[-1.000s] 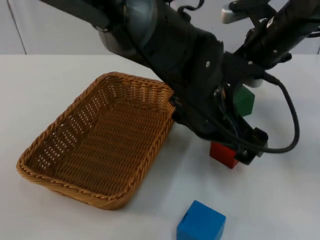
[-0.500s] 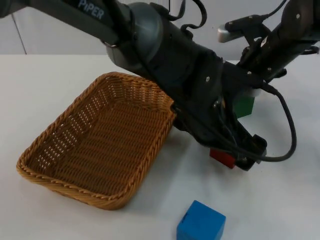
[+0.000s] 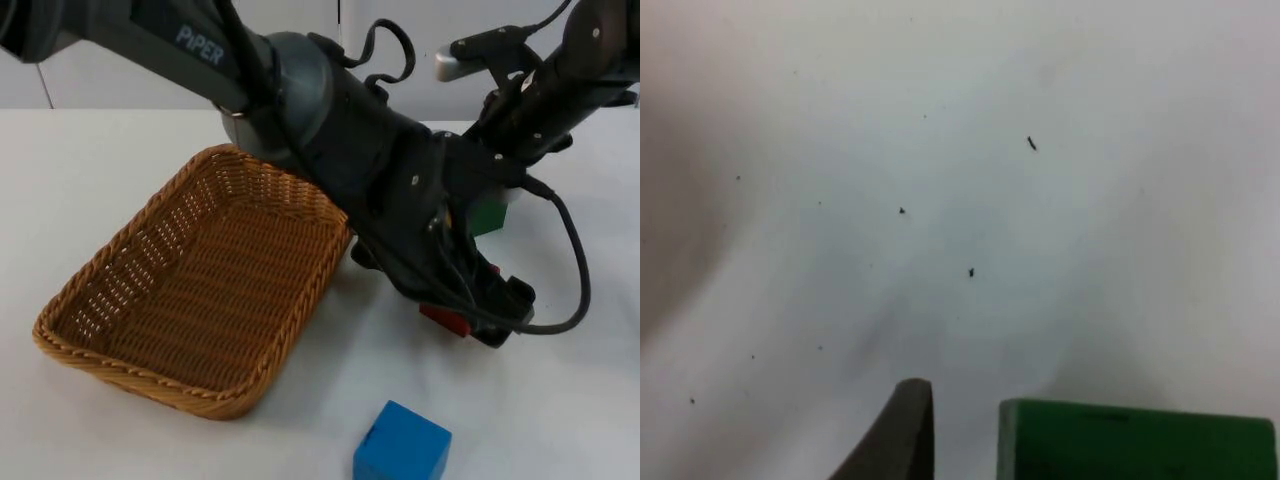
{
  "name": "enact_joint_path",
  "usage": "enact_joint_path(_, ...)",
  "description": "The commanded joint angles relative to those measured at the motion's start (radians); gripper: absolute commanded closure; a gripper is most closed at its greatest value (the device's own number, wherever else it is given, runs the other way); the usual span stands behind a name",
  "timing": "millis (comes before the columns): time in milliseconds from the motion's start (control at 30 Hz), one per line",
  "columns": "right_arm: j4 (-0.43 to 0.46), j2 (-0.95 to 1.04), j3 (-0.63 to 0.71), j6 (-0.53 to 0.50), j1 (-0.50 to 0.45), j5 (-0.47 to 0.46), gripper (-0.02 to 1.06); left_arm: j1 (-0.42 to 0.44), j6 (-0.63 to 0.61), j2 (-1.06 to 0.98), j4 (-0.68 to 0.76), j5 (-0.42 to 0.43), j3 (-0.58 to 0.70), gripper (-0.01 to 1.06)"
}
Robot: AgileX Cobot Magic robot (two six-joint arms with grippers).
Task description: Pick up one cube with each hand and place exactly two cubes into the same basket, leaving the remaining cube outside.
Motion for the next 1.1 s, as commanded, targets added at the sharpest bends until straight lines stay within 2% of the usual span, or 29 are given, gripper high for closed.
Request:
enact_joint_path(0, -0.006, 0.000, -0.004, 0.003, -0.010, 0.001, -0.01, -0.003, -0.009, -0.001, 0.000, -0.017, -0.005, 0.03)
enact_joint_path(700, 0.025, 0.053, -0.004, 0.025, -0.030, 0.009, -0.01, -0.003, -0.009, -0.001, 0.000, -0.048, -0.005, 0.03)
enact_joint_path(833, 0.025, 0.051, -0.004, 0.025, -0.030, 0.009, 0.03, -0.003, -0.009, -0.001, 0.009, -0.048, -0.005, 0.03)
enact_joint_path(900, 0.025, 0.049, -0.004, 0.027, -0.030, 0.011, 0.13, -0.003, -0.009, -0.001, 0.011, -0.046, -0.005, 0.03)
enact_joint_path(967, 0.025, 0.047, -0.004, 0.041, -0.030, 0.019, 0.30, -0.003, -0.009, -0.001, 0.008, -0.044, -0.005, 0.04)
enact_joint_path(1000, 0.025, 0.047, -0.004, 0.048, -0.030, 0.023, 0.43, -0.003, -0.009, -0.001, 0.009, -0.044, -0.005, 0.08)
enact_joint_path(1033, 0.025, 0.047, -0.004, 0.048, -0.030, 0.023, 0.43, -0.003, -0.009, -0.001, 0.009, -0.044, -0.005, 0.08)
enact_joint_path(1067, 0.025, 0.047, -0.004, 0.048, -0.030, 0.030, 0.59, -0.003, -0.009, -0.001, 0.009, -0.044, -0.005, 0.12)
